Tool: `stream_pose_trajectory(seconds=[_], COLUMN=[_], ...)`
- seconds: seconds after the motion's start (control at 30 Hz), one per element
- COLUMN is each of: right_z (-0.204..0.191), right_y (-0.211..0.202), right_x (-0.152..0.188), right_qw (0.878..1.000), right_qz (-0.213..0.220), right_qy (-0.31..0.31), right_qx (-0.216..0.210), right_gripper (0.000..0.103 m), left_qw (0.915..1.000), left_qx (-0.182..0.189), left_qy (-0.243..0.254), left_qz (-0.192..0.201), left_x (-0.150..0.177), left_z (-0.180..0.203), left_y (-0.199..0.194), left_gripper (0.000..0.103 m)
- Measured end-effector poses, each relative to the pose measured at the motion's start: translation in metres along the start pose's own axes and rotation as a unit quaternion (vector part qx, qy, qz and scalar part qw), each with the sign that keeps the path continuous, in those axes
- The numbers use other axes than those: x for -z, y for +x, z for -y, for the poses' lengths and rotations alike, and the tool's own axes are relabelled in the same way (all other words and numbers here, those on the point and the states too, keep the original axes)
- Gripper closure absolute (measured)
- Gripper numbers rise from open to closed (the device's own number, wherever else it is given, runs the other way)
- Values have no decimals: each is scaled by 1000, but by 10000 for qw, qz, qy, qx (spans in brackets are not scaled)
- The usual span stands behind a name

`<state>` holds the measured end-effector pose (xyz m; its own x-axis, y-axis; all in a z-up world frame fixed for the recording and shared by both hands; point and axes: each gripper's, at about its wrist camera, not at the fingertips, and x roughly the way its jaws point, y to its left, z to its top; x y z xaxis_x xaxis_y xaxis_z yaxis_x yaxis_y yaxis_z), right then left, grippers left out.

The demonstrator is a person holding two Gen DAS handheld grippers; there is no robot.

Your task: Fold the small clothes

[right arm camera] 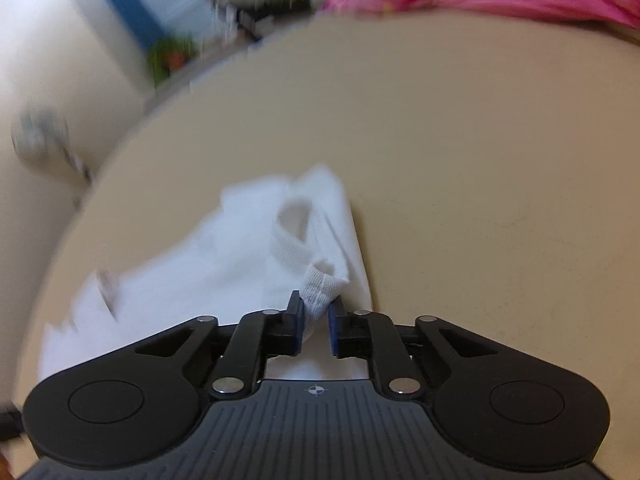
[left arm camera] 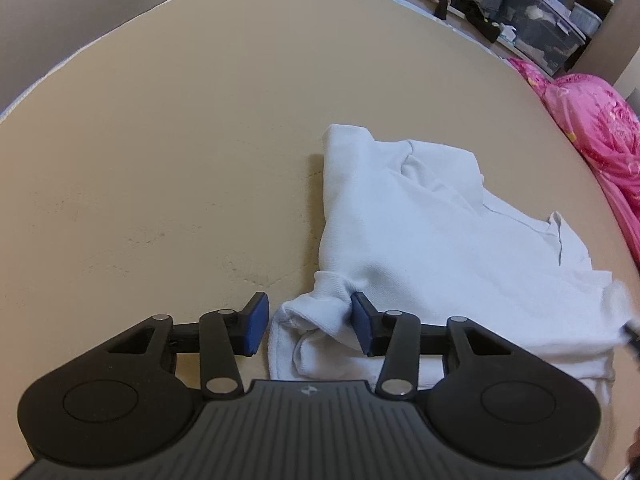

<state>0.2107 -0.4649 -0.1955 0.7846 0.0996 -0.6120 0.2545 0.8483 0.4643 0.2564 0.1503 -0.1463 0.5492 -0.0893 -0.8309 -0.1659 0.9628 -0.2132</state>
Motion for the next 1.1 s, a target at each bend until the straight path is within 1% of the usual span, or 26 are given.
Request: stream_pose_trajectory(seconds=[0.07, 0.1, 0.13, 0.17, 0.2, 0.23, 0.27, 0.3, 0.37, 0.4, 0.43, 0.47, 0.5, 0.57, 0.6, 0.67, 0.7, 0.77, 0.8, 0.83, 0.9, 0.93, 0.97, 1.0, 1.03, 1.1], right_z=[-5, -7, -4, 3, 13, 21, 26, 28, 22, 15, 10, 5, 0, -4, -3, -3, -3, -4, -2, 2, 2, 0, -1, -3, -4, -4], right_y=[-19, -23, -19, -9, 1, 1, -3, -10, -25, -30, -30, -26, -18, -2, 6, 17, 22, 31, 34, 35, 34, 33, 33, 34, 36, 37], right_x=[-3, -4, -4, -2, 1, 2, 0, -5, -14, -17, -18, -18, -17, -13, -11, -10, -8, -3, -2, -2, 0, 0, -4, -4, -3, -3], right_qw=[9984, 9980, 9992, 9999, 9970, 9924, 9881, 9873, 9900, 9927, 9951, 9969, 9980, 9987, 9988, 9984, 9978, 9960, 9954, 9954, 9963, 9966, 9964, 9957, 9953, 9948], right_qz=[460, 521, 359, 27, -259, -232, -79, 133, 653, 847, 845, 735, 546, 230, 115, -88, -162, -271, -302, -324, -325, -306, -293, -292, -307, -328], right_qy=[-40, -63, -27, 51, 203, 372, 511, 544, 393, 202, 22, -170, -326, -436, -417, -435, -500, -658, -679, -637, -524, -539, -584, -660, -687, -701], right_qx=[-340, -352, -180, 157, 705, 1152, 1451, 1484, 1185, 832, 513, 207, 46, 140, 251, 344, 396, 538, 604, 645, 593, 538, 533, 581, 611, 668], right_gripper=[91, 91, 91, 86, 82, 82, 82, 82, 82, 82, 82, 77, 66, 54, 50, 49, 49, 49, 49, 49, 49, 49, 49, 49, 49, 50], left_qw=[10000, 9999, 9998, 9996, 9994, 9994, 9994, 9993, 9983, 9973, 9966, 9962, 9959, 9956, 9957, 9969, 9974, 9974, 9969, 9960, 9946, 9945, 9944, 9952, 9960, 9952], left_qx=[-25, -61, -110, -168, -233, -262, -296, -336, -351, -278, -170, -72, 5, 19, 2, 49, 121, 133, 76, -10, -174, -270, -479, -608, -550, -308], left_qy=[60, 115, 158, 185, 192, 177, 150, 140, 158, 202, 253, 316, 383, 428, 400, 263, 213, 314, 374, 299, -43, -190, -240, -174, -143, -145], left_qz=[2, -38, -90, -136, -165, -150, -89, 49, 442, 648, 768, 807, 817, 839, 833, 744, 675, 641, 694, 841, 1025, 998, 914, 746, 690, 915], left_x=[-1, -1, 0, 1, 1, 0, -1, -3, -7, -10, -11, -12, -14, -20, -22, -27, -29, -31, -32, -33, -37, -37, -38, -37, -37, -35], left_z=[3, 5, 6, 7, 7, 6, 6, 7, 9, 12, 15, 18, 21, 25, 26, 26, 25, 23, 23, 19, 8, 3, 1, 1, 1, 5], left_y=[2, 3, 5, 7, 8, 6, 3, -3, -15, -20, -22, -21, -18, -8, -1, 13, 22, 34, 35, 31, 22, 22, 24, 26, 22, 2], left_gripper=[53, 51, 50, 48, 48, 48, 48, 50, 57, 58, 58, 58, 57, 56, 56, 57, 62, 96, 96, 97, 102, 103, 103, 103, 103, 102])
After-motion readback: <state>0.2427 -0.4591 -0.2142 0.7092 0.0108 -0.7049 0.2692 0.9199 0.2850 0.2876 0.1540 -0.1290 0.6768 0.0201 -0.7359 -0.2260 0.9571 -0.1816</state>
